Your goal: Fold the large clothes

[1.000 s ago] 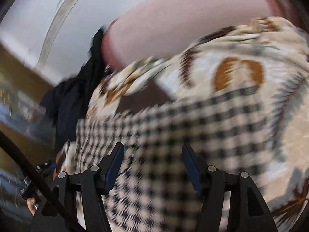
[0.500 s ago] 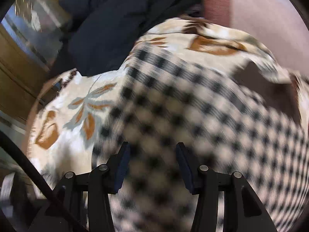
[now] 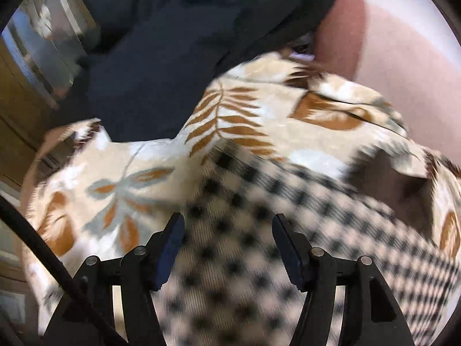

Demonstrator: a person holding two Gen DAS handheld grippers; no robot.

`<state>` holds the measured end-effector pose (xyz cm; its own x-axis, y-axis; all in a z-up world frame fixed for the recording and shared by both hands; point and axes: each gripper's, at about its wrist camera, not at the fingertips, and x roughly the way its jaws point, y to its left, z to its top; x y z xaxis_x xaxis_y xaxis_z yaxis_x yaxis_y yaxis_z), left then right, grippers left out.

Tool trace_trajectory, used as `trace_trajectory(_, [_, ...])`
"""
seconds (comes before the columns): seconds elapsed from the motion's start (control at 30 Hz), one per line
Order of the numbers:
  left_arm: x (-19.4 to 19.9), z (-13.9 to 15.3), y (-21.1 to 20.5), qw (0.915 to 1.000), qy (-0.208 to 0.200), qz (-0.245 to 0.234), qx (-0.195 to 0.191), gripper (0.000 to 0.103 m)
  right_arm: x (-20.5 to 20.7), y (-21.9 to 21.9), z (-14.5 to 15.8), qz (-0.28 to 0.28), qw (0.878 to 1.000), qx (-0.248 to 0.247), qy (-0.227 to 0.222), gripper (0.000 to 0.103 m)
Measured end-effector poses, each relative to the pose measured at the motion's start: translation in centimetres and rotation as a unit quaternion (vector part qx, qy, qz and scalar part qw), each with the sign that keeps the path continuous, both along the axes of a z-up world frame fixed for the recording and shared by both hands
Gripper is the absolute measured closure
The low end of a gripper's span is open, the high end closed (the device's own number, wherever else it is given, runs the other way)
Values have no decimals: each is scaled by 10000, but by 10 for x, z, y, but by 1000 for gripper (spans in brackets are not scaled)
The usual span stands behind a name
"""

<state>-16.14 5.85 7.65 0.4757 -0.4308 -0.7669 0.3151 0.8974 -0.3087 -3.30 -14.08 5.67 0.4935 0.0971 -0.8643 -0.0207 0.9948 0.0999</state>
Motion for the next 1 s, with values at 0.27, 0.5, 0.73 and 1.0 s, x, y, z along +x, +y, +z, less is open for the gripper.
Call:
trace_trajectory(0.27, [-7,-4,-35,9998,-176,21,101,83,-139,-91,-16,-532,9984,-18,180,35])
trace_trajectory(0.5, [-11,-41,-85,9973,215,-186,670,81,-227,-199,-65,-1774,9808,-580,571,38])
trace_trajectory(0.73, [-13,-54,-96,9932,230,-118,1137,81,-300,-305,-42,-3289,9413,-573,507,38])
trace_trajectory(1.0, [-32,-33,-117,9956,-174,-498,780,69,-301,-220,-8,-2293,9710,472,-479,38])
